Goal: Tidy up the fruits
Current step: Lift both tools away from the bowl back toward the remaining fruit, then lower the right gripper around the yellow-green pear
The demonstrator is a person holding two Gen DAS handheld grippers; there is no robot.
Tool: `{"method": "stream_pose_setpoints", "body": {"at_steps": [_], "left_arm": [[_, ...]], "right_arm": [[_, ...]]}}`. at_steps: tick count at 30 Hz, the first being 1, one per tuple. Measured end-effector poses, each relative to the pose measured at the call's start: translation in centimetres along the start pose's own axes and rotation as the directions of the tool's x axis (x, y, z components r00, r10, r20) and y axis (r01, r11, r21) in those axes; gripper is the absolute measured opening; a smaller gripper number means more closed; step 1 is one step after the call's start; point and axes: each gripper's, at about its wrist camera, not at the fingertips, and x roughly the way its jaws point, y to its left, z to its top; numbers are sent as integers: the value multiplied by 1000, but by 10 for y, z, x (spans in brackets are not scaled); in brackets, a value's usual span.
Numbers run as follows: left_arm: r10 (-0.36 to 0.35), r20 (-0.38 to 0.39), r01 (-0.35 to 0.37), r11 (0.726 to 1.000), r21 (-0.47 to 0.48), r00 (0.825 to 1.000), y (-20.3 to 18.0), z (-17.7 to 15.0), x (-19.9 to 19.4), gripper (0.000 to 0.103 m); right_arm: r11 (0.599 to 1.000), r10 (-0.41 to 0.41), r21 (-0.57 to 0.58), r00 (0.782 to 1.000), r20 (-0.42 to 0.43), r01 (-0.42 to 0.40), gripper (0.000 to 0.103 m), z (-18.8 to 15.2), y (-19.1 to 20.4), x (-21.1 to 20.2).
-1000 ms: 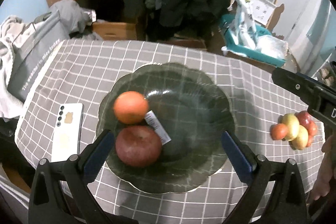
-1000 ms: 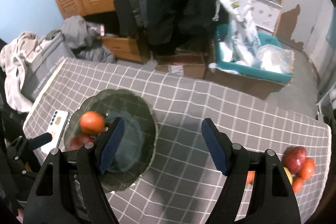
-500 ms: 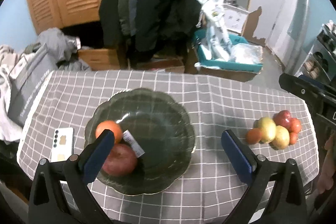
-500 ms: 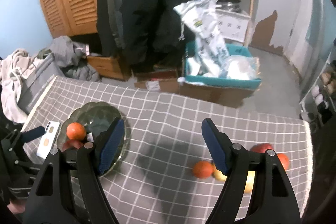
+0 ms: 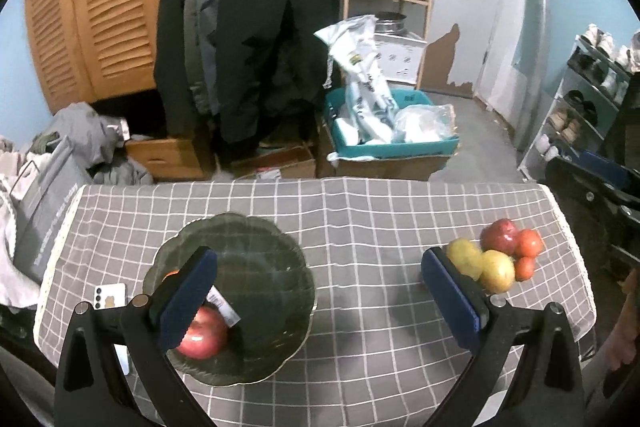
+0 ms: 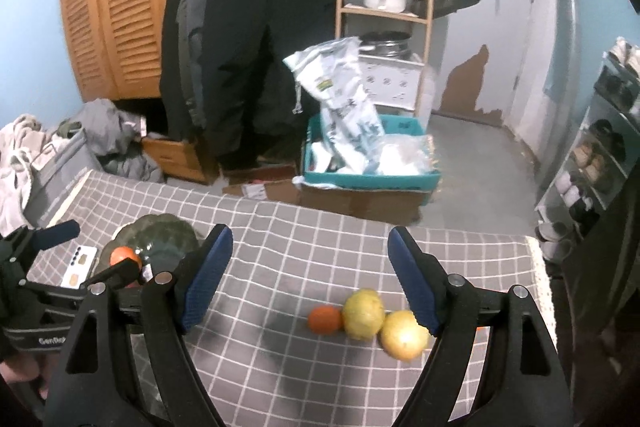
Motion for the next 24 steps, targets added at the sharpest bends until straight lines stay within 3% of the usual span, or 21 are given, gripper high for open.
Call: {"method": "stream_pose_setpoints", "body": {"at_steps": [9, 24], "left_arm": [[-58, 22, 57, 997, 42, 998, -32, 8, -7, 102], [-130, 11, 128, 985, 116, 991, -82, 14, -3, 102]], "right_arm": [[998, -63, 33, 998, 32, 62, 84, -12, -30, -25], [982, -154, 113, 988, 0, 153, 84, -34, -85, -34]]}}
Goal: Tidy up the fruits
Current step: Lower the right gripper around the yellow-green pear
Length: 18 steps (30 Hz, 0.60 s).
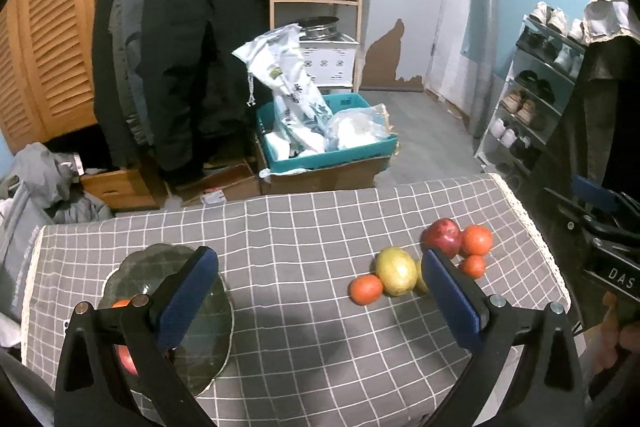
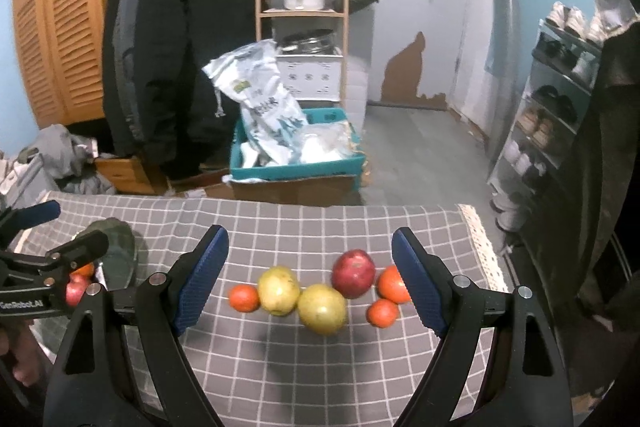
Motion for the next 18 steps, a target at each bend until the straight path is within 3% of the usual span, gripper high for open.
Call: {"method": "stream_pose_setpoints", "body": {"at_steps": [18], "left_arm": [[12, -51, -11, 1000, 4, 999, -7, -5, 23, 102]], "right_arm": [[1000, 0, -6, 998, -62, 0, 84, -11, -9, 23]]}}
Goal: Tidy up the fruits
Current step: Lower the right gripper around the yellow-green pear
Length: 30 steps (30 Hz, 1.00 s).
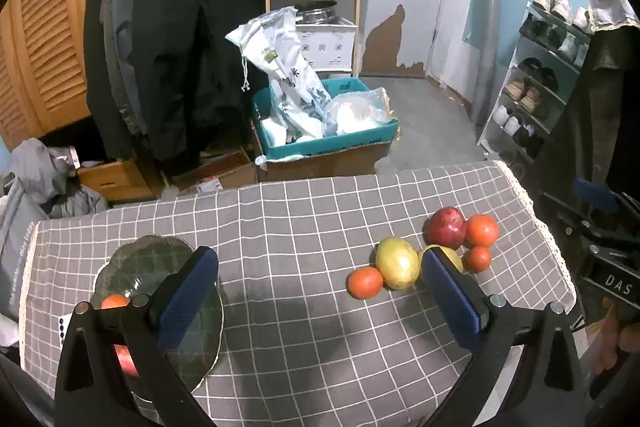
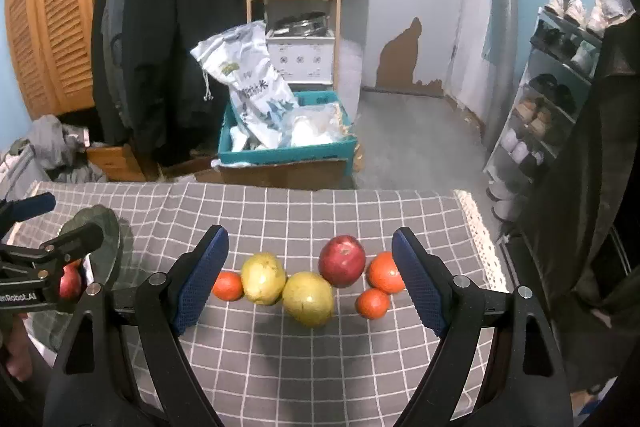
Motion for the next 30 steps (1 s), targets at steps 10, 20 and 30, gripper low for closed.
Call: {"method": "stream_pose_setpoints", "body": {"at_steps": [10, 20, 30], "left_arm": [[-13, -85, 12, 1000, -11, 996, -4, -7, 36, 102], [-19, -205, 13, 999, -33, 978, -7, -24, 87, 102], [-41, -303, 18, 997, -77, 952, -4, -42, 130, 102]], "right_arm": [[1000, 25, 1, 991, -129, -25, 84, -15, -1, 45], [999, 32, 5, 959, -283, -32, 84, -39, -8, 95], [998, 22, -43, 917, -399, -43, 84, -62, -6, 142]]}}
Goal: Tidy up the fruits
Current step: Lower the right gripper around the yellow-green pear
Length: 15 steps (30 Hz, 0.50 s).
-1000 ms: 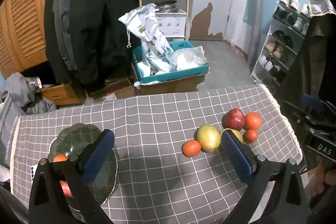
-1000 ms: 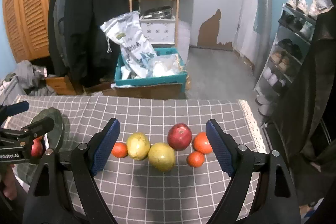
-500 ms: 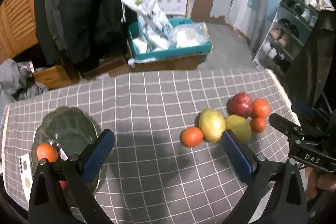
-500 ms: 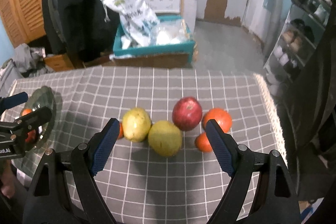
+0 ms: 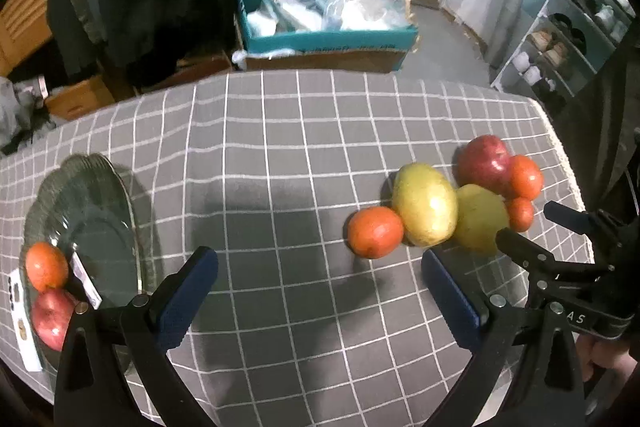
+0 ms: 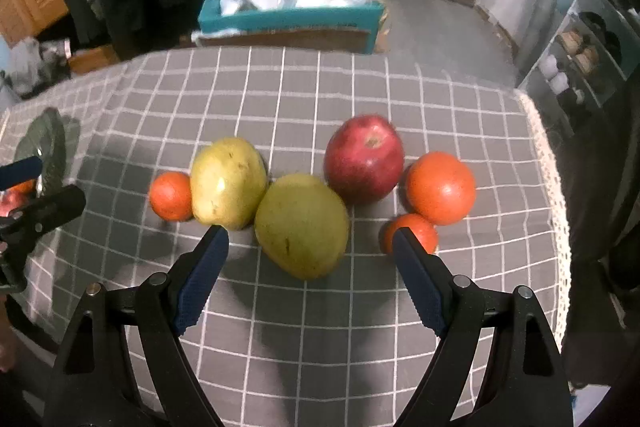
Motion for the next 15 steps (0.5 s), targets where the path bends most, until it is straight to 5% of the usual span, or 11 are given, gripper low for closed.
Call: {"method": "stream_pose_setpoints", "body": {"at_steps": [15], "left_arm": [[31, -72, -30, 999, 26, 997, 0, -3, 38, 102]], "right_arm": [[998, 22, -54, 992, -123, -29, 83, 2, 5, 66]]}}
